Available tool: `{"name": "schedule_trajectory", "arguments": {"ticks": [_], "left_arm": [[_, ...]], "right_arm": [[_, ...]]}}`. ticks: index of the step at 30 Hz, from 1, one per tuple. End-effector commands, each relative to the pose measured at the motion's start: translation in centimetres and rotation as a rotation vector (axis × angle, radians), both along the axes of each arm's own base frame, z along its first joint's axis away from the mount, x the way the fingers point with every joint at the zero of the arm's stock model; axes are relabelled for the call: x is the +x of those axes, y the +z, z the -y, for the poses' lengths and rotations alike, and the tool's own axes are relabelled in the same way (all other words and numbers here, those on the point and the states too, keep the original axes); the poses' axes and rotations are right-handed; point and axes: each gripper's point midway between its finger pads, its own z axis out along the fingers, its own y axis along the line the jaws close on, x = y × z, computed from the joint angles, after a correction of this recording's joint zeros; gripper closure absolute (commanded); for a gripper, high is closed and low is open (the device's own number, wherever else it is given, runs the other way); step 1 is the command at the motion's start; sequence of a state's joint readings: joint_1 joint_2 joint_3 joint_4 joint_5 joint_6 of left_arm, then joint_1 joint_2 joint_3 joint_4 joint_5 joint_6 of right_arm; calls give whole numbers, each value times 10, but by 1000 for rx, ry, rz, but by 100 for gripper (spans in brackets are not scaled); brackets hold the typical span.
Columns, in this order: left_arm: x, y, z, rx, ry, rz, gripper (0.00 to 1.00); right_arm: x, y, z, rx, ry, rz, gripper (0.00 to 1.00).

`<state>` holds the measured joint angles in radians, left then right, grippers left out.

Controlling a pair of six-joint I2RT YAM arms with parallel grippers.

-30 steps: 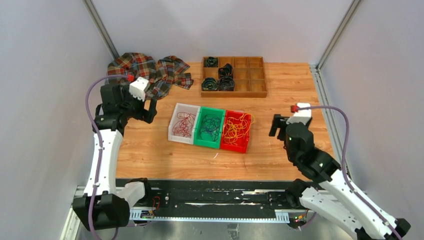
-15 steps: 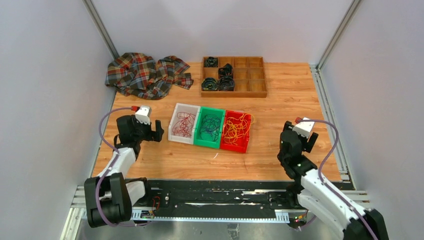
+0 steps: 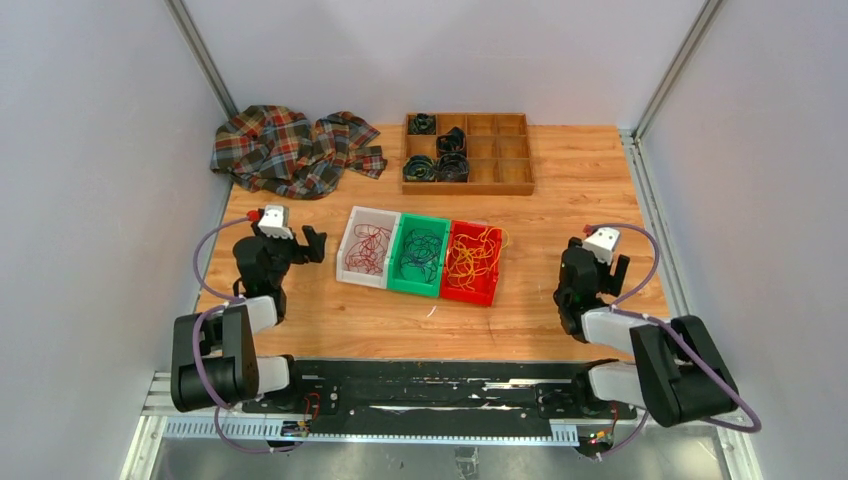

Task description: Untangle the cables

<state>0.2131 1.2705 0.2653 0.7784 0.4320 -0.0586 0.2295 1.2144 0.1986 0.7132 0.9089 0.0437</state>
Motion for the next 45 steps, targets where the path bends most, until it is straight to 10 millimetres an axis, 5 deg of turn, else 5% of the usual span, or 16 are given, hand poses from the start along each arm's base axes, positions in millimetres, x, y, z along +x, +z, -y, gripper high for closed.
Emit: {"name": "schedule_trajectory", "arguments": {"ticks": [1, 10, 16, 20, 45], "left_arm": [[5, 24, -5, -6, 45, 173, 2], [-24, 24, 10, 118, 58, 315, 2], [3, 12, 10, 136, 60, 180, 2], [9, 4, 17, 170, 49, 136, 2], [8, 7, 18, 164, 52, 159, 2]], "right_arm": [[33, 23, -12, 17, 86, 132, 23], [57, 12, -38, -14, 289, 44, 23], [48, 8, -61, 8, 512, 147, 22], [64, -6, -40, 66, 398, 38, 22], [65, -6, -41, 105, 426, 55, 20]]}}
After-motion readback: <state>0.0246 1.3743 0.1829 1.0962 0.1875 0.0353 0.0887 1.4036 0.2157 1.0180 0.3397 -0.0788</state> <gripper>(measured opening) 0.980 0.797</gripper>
